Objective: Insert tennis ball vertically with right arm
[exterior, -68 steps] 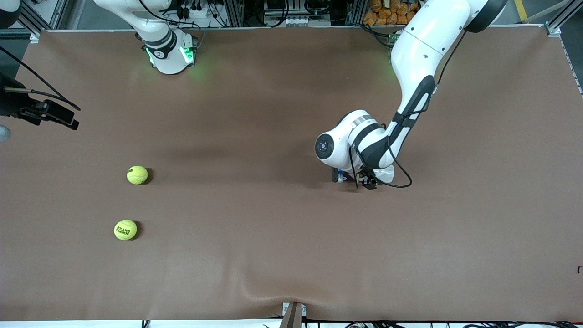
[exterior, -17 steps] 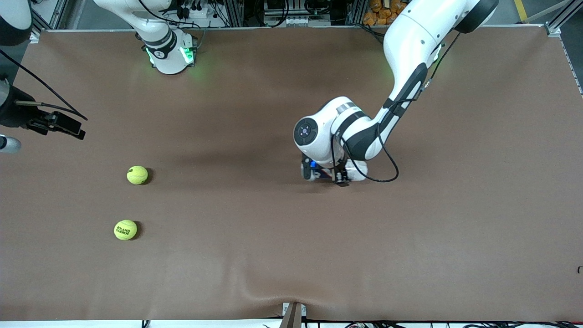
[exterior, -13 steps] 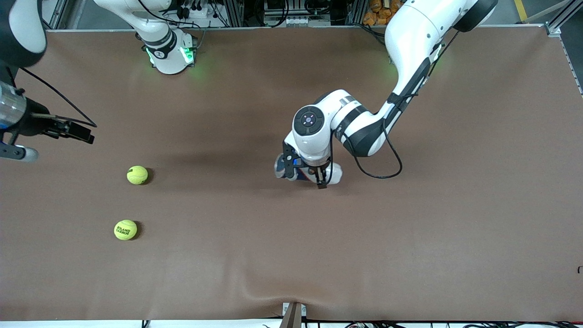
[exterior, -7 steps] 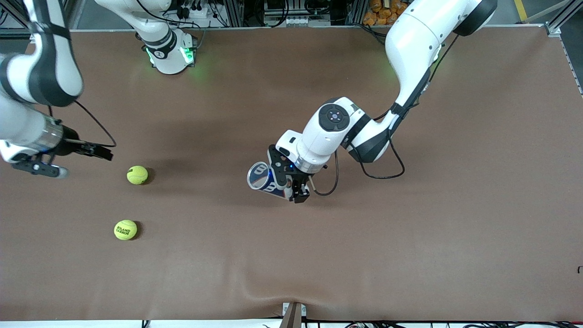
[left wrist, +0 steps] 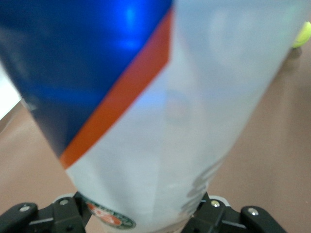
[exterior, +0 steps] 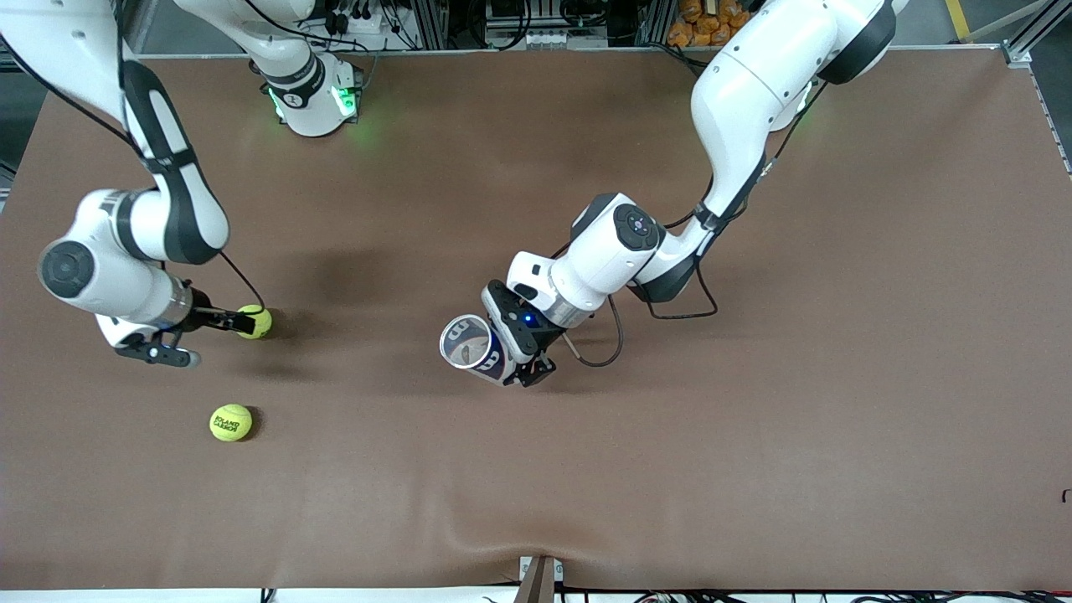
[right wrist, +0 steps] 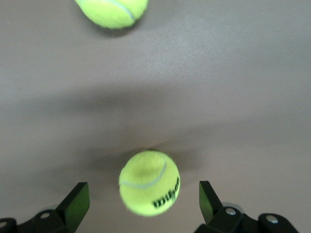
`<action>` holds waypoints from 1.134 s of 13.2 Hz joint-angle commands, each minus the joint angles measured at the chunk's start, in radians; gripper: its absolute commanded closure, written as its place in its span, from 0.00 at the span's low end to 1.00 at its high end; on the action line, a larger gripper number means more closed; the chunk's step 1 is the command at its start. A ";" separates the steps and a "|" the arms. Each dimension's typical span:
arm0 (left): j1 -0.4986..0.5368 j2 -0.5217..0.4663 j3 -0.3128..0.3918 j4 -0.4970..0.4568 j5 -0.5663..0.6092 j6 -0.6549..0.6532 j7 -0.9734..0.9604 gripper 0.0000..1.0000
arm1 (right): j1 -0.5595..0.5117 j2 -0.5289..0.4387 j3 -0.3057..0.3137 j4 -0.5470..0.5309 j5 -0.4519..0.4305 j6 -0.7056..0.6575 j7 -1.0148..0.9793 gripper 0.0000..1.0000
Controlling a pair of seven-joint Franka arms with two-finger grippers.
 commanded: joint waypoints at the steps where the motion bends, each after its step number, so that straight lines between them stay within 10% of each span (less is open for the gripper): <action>1: -0.003 -0.002 -0.002 -0.075 -0.029 0.132 -0.012 0.21 | -0.006 0.038 0.009 -0.006 -0.048 0.028 0.006 0.00; 8: -0.006 0.096 -0.020 -0.144 -0.055 0.408 -0.015 0.21 | -0.011 0.090 0.011 -0.057 -0.048 0.072 0.010 0.00; 9: -0.006 0.100 -0.020 -0.147 -0.057 0.415 -0.015 0.21 | -0.012 0.093 0.011 -0.057 -0.048 0.077 0.010 0.10; 11: -0.004 0.113 -0.020 -0.152 -0.057 0.424 -0.018 0.21 | -0.015 0.090 0.011 -0.055 -0.047 0.078 0.017 0.65; 15: -0.009 0.157 -0.022 -0.152 -0.062 0.499 -0.037 0.21 | -0.008 -0.028 0.014 -0.040 -0.045 0.019 0.021 0.70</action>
